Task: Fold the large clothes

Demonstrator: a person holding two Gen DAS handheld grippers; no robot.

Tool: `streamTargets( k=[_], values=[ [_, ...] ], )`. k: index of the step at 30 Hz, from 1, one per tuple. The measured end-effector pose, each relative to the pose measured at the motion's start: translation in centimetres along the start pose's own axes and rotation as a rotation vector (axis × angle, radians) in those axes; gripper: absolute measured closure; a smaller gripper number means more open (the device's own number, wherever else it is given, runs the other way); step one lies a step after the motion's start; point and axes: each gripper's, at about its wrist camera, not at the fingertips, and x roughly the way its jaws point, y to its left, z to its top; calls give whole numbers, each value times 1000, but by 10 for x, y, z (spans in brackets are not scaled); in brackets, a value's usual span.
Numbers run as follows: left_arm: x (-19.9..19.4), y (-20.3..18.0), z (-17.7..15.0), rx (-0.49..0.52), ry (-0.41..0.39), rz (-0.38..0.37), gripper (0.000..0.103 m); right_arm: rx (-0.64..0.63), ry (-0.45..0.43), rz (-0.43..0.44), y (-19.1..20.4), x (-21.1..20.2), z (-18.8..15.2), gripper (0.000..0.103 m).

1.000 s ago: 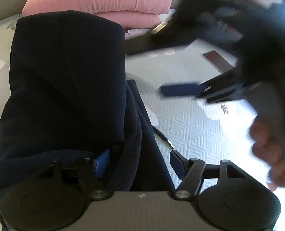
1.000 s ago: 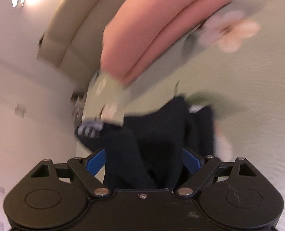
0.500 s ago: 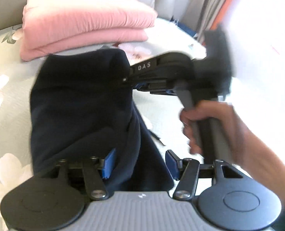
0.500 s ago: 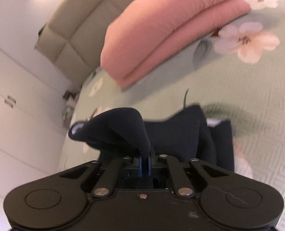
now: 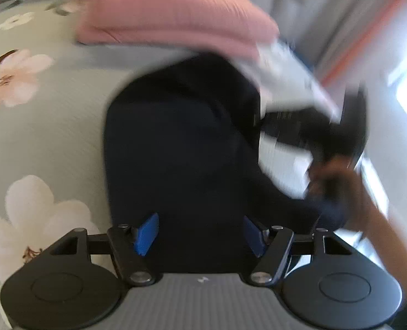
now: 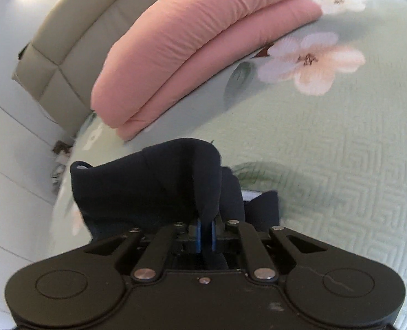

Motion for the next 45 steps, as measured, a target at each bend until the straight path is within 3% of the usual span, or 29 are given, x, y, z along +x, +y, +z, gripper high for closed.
streamTargets(
  k=[3,4,5,10,14,15,16,17,19,22,24,26,28,30,31,32,33,34,35,37,39,42,44,45],
  values=[
    [17,-29,-14,180,-12,106,14,49,65,53,-8,-15,-1,52],
    [21,-37,-18,230,-7,142,13,54,86,53,-8,-22,-1,23],
    [24,-44,-23,273,-5,175,13,44,105,51,-7,-34,-4,16],
    [31,-58,-41,352,-18,223,8,-105,160,74,17,-78,-35,10],
    [34,-60,-56,408,-12,235,7,-143,348,-10,27,-56,-66,13],
    [31,-64,-57,425,-10,242,8,-114,358,5,24,-53,-74,25],
    [28,-63,-59,430,-12,237,10,-100,321,25,21,-56,-81,84],
    [25,-58,-57,412,-14,217,11,-101,278,40,21,-62,-88,87],
    [12,-42,-49,319,-15,135,18,-154,210,71,24,-80,-98,88],
    [-2,-10,-30,112,-38,34,21,-160,112,167,17,-115,-104,89],
    [4,4,-20,31,-37,14,21,-169,98,132,8,-119,-110,92],
    [20,8,-17,25,-8,18,21,-170,154,39,-7,-99,-121,93],
    [30,-1,-21,75,-6,53,15,-88,228,5,-30,-71,-136,93],
    [34,-16,-30,155,-8,106,11,-85,243,-8,-31,-61,-143,93],
    [37,-22,-35,202,-5,135,10,-100,245,-19,-26,-63,-141,91],
    [40,-27,-39,239,-2,160,9,-134,256,-29,-17,-65,-135,80],
    [41,-29,-42,258,-7,172,7,-156,263,-31,-11,-68,-129,75],
    [42,-31,-45,270,-12,177,5,-174,257,-37,-4,-74,-119,58],
    [43,-32,-47,284,-15,183,5,-186,233,-36,3,-81,-107,27],
    [44,-37,-50,304,-18,200,5,-213,121,-17,19,-97,-80,0],
    [45,-38,-49,304,-18,201,4,-243,9,3,31,-103,-54,0],
    [43,-33,-49,292,-20,176,3,-236,-38,13,50,-80,-12,0],
    [44,-28,-47,290,-21,162,3,-287,-51,-30,67,-55,6,0],
    [43,-28,-47,294,-22,157,3,-375,-73,-83,80,-41,11,0]
  ],
)
